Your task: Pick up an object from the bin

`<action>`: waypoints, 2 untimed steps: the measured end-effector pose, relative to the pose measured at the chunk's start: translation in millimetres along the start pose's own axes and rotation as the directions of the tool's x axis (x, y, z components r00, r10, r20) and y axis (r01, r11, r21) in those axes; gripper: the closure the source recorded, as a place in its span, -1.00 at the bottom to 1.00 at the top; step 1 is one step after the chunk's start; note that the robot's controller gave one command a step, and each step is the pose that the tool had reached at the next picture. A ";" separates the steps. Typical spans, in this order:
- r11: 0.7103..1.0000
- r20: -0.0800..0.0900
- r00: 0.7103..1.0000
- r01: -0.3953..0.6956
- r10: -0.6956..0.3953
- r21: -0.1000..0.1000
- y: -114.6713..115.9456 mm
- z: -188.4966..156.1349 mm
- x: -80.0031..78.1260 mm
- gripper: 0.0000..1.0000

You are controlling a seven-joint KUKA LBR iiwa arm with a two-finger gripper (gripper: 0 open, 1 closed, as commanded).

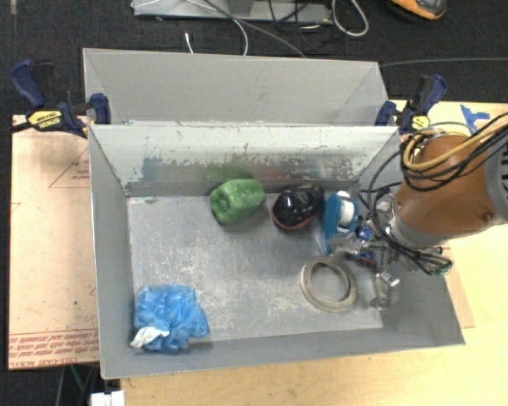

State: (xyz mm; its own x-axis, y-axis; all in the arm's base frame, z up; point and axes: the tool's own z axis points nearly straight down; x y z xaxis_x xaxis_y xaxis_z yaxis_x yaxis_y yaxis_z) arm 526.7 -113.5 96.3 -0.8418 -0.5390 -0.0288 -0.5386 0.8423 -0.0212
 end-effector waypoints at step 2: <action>0.994 -0.003 0.994 0.111 -0.111 -0.007 -22.0 6.9 12.3 -1.00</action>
Offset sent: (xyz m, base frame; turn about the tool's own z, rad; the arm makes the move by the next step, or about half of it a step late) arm 0.0020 -0.0264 -0.0048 -0.1161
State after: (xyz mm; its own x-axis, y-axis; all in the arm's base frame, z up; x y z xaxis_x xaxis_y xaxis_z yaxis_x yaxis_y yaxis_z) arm 528.4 -138.7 89.5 -0.7772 -0.6288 -0.0237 -0.6286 0.7775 -0.0172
